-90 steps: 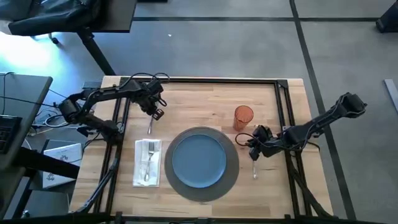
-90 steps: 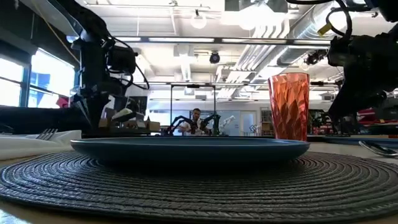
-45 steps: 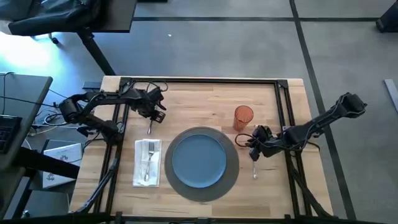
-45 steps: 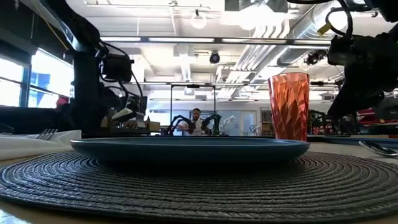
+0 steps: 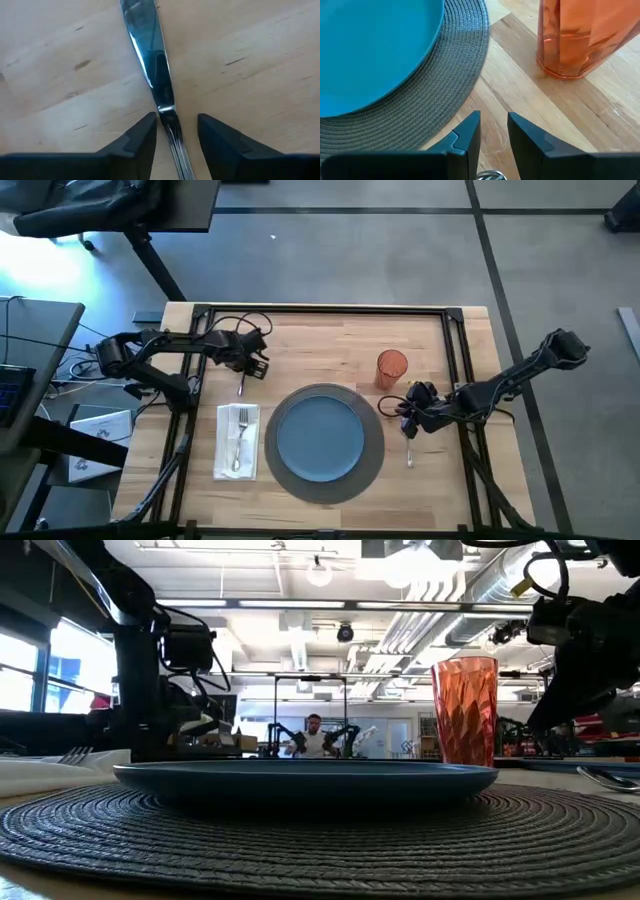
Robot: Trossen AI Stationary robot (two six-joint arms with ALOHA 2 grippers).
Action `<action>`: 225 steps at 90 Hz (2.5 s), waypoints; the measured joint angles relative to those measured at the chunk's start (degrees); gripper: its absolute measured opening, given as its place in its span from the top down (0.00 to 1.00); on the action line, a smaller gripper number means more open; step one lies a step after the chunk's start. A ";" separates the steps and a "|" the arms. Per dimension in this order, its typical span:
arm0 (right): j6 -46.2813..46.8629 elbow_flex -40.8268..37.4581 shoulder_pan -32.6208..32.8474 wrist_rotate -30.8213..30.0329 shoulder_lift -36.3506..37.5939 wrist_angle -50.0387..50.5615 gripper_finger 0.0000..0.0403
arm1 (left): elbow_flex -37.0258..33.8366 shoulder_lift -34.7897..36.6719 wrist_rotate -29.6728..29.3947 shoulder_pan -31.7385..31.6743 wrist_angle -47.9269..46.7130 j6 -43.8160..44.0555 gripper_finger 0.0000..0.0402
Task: Set table place
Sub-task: Put the silver table knife to the right of the gray table mat
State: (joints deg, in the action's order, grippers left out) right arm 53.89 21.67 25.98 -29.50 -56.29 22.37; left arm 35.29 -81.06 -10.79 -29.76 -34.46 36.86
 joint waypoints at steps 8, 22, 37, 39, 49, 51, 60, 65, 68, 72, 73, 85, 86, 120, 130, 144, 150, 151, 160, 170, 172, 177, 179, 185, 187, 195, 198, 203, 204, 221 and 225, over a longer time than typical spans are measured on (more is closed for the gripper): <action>-0.13 0.00 0.00 0.00 0.00 0.02 0.79 | 0.00 0.00 -0.20 0.39 0.11 0.02 0.76; 0.02 0.00 0.00 0.00 0.00 0.02 0.79 | 0.00 -0.04 -2.36 1.35 0.11 0.09 0.90; 0.02 0.00 0.00 0.02 0.00 0.02 0.79 | 0.13 0.04 -5.12 2.50 0.22 -0.46 0.99; 0.02 0.00 0.00 0.02 0.00 0.02 0.79 | 0.12 0.02 -5.59 2.72 0.19 -0.49 0.99; 0.02 0.00 0.00 0.04 0.00 0.07 0.79 | 0.11 0.02 -5.75 3.61 0.02 -0.51 1.00; 0.02 0.00 0.00 0.04 0.00 0.07 0.79 | 0.11 0.02 -5.74 3.78 -0.02 -0.50 1.00; 0.02 0.00 0.00 0.04 0.00 0.07 0.79 | 0.11 0.17 -5.33 4.50 -0.11 -0.55 1.00; 0.02 0.00 0.00 0.04 0.00 0.07 0.79 | 0.09 0.43 -4.86 4.77 -0.20 -0.52 1.00; 0.02 0.00 0.00 0.04 0.00 0.07 0.79 | 0.08 0.65 -4.63 4.88 -0.24 -0.50 1.00; 0.02 0.00 0.00 0.07 0.00 0.07 0.79 | 0.04 0.97 -4.31 5.04 -0.33 -0.52 1.00; 0.02 0.00 0.00 0.07 0.00 0.06 0.79 | 0.05 1.06 -4.22 5.09 -0.38 -0.53 1.00; 0.04 0.00 0.00 0.08 0.00 0.04 0.79 | 1.66 2.23 -3.91 5.77 -2.71 -0.56 1.00; 0.04 0.00 0.00 0.09 0.00 0.04 0.79 | 1.85 2.32 -3.95 5.85 -2.88 -0.59 1.00; 0.03 0.00 0.00 0.11 0.00 0.03 0.79 | 5.14 2.80 -4.96 6.45 -3.87 -4.15 1.00; 0.02 0.00 0.00 0.11 0.00 0.06 0.79 | 5.14 1.92 -4.81 5.42 -3.04 -4.57 0.95; 0.02 0.00 0.00 0.53 0.00 0.03 0.79 | 3.68 1.11 -3.95 4.90 -3.40 -6.11 0.82; 0.04 -0.01 0.00 1.04 0.00 0.06 0.79 | 2.85 1.14 -3.08 4.92 -3.32 -6.05 0.76; 0.02 -0.02 0.00 1.05 0.00 0.05 0.79 | 2.74 1.14 -2.99 4.92 -3.30 -6.05 0.76; -0.08 -0.02 0.00 1.05 0.02 0.07 0.79 | 1.34 1.14 -2.84 5.05 -3.28 -4.83 0.70; -0.37 -0.02 -0.05 0.61 0.02 0.15 0.79 | -0.11 1.14 -2.35 5.05 -3.03 -4.13 0.68; -0.37 -0.02 -0.08 0.61 0.02 0.16 0.79 | -0.42 1.14 -2.34 5.05 -3.02 -4.11 0.68; -0.39 -0.02 -0.09 0.60 0.02 0.15 0.79 | -1.19 1.30 -2.71 5.07 -1.83 -4.11 0.68; -0.39 -0.01 -0.09 0.54 0.02 0.15 0.79 | -1.61 1.34 -2.93 5.07 -1.09 -4.09 0.68; -0.41 -0.02 -0.09 0.00 0.02 0.13 0.79 | -2.99 1.50 -3.15 5.07 1.52 -4.13 0.68; -0.39 -0.01 -0.09 -0.07 0.02 0.13 0.79 | -3.49 1.57 -3.15 5.07 2.53 -4.19 0.68; -0.34 -0.02 -0.09 -0.07 0.02 0.04 0.79 | -5.10 1.57 -3.72 5.26 5.38 -3.73 0.68; 0.02 -0.02 -0.09 -0.01 0.02 0.04 0.79 | -5.57 1.60 -4.19 5.64 6.01 -2.83 0.68; 0.38 -0.02 -0.09 0.21 0.02 0.04 0.79 | -6.60 1.72 -5.93 6.62 6.80 -1.30 0.68; 0.47 -0.02 -0.09 0.24 0.02 0.03 0.79 | -6.82 1.77 -6.27 6.84 6.92 -1.03 0.68; 0.09 -0.02 -0.09 0.49 0.02 -0.02 0.79 | -8.74 1.69 -11.39 11.11 9.67 1.95 0.69; 0.07 -0.02 -0.09 0.46 0.02 -0.02 0.79 | -8.90 1.57 -12.34 12.37 10.15 2.57 0.70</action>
State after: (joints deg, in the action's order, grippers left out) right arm 53.96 21.65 25.89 -29.04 -56.27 22.35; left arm 26.38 -79.49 -23.12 -17.39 -24.30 39.43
